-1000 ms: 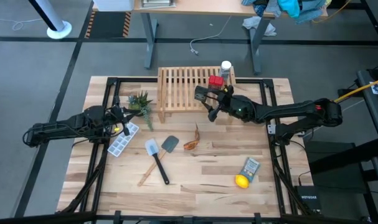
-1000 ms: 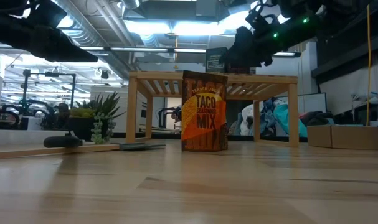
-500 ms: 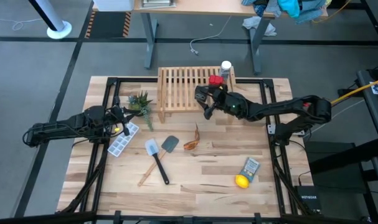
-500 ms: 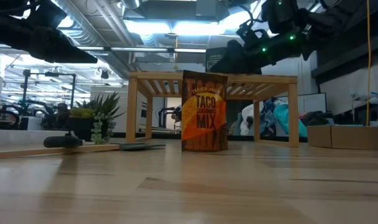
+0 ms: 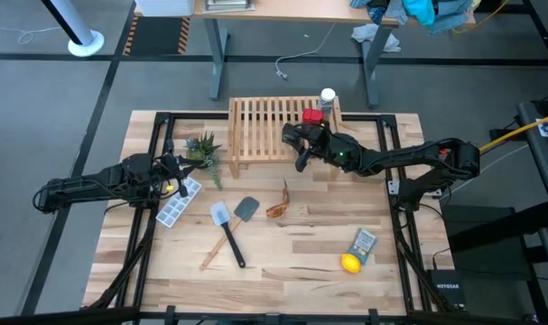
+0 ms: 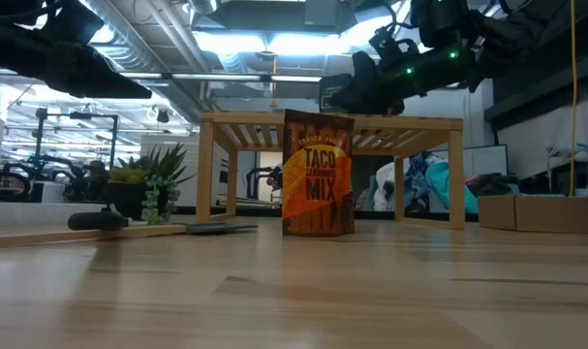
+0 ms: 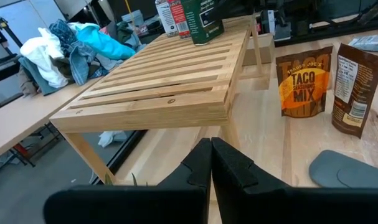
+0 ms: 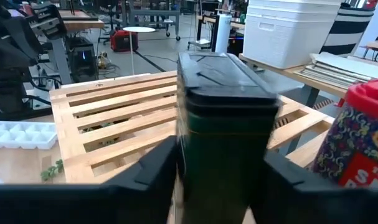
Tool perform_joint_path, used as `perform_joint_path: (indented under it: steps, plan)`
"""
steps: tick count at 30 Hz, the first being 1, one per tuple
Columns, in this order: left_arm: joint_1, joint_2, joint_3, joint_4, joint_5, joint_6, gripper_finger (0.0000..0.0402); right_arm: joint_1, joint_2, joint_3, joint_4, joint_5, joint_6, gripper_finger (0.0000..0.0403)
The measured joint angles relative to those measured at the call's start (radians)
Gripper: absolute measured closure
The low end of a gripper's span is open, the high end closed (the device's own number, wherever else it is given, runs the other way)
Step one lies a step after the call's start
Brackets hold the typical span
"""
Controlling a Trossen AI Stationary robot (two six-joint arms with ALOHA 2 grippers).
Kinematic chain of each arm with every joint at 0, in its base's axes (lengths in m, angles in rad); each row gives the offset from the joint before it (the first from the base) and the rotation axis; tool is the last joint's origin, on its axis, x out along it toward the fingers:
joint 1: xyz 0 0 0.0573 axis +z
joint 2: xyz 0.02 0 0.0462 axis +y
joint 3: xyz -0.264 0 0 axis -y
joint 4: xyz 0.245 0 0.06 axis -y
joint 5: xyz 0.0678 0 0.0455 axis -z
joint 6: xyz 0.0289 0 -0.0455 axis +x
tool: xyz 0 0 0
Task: Shelf spices
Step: Remove the black seasoning can from the shelf
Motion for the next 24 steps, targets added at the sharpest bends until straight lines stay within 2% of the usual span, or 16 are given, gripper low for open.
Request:
perform_joint_path:
  steps: [3, 8, 11, 15, 18, 24]
  plan:
    - [0.0, 0.0, 0.0, 0.0, 0.0, 0.0, 0.0398, 0.0, 0.0, 0.0, 0.003, -0.007, 0.0, 0.0289]
    - [0.0, 0.0, 0.0, 0.001, 0.0, 0.0, 0.0399, 0.01, -0.003, 0.0, 0.023, -0.066, 0.0, 0.0289]
    - [0.0, 0.0, 0.0, 0.001, -0.001, 0.0, 0.0399, 0.04, -0.027, -0.001, 0.024, -0.044, -0.023, 0.0289]
    - [0.0, 0.0, 0.0, 0.001, -0.007, -0.008, 0.04, 0.121, -0.093, -0.001, -0.007, 0.037, -0.079, 0.0289]
    - [0.0, 0.0, 0.0, 0.0, -0.007, -0.012, 0.0399, 0.206, -0.168, -0.001, -0.109, 0.117, -0.086, 0.0289]
    - [0.0, 0.0, 0.0, -0.001, -0.007, -0.015, 0.0399, 0.435, -0.319, -0.001, -0.378, 0.39, -0.004, 0.0289]
